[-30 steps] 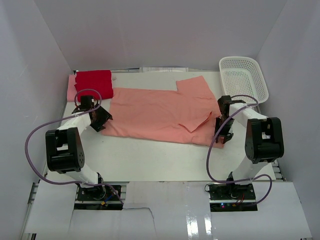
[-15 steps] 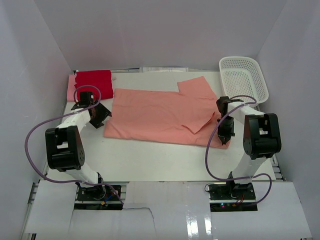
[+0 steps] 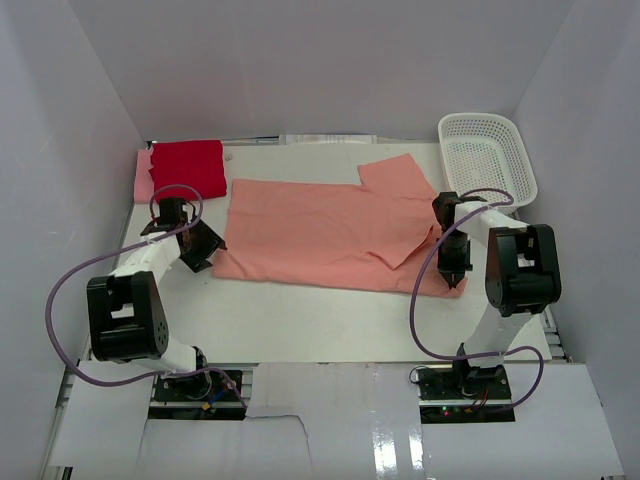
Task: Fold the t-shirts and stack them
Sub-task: Fold the flattened tshirt in 1/3 of the way
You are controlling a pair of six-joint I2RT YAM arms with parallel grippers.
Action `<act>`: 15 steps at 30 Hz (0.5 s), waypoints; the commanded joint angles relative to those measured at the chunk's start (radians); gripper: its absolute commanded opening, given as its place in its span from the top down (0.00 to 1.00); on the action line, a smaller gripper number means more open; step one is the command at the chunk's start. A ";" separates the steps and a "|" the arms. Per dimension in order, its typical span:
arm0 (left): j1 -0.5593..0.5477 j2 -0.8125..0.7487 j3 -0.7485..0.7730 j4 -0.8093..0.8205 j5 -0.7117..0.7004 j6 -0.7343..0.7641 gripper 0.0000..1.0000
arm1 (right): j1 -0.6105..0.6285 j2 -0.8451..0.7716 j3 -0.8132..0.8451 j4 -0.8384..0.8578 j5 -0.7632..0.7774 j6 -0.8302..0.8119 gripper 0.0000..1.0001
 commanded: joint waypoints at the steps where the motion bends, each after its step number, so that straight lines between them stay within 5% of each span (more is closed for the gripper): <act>1: -0.004 -0.066 -0.032 -0.031 0.026 -0.023 0.32 | -0.004 -0.010 0.037 -0.020 0.027 0.001 0.92; 15: -0.013 -0.040 -0.106 0.030 0.037 -0.040 0.39 | -0.004 -0.008 0.042 -0.012 -0.001 -0.010 0.92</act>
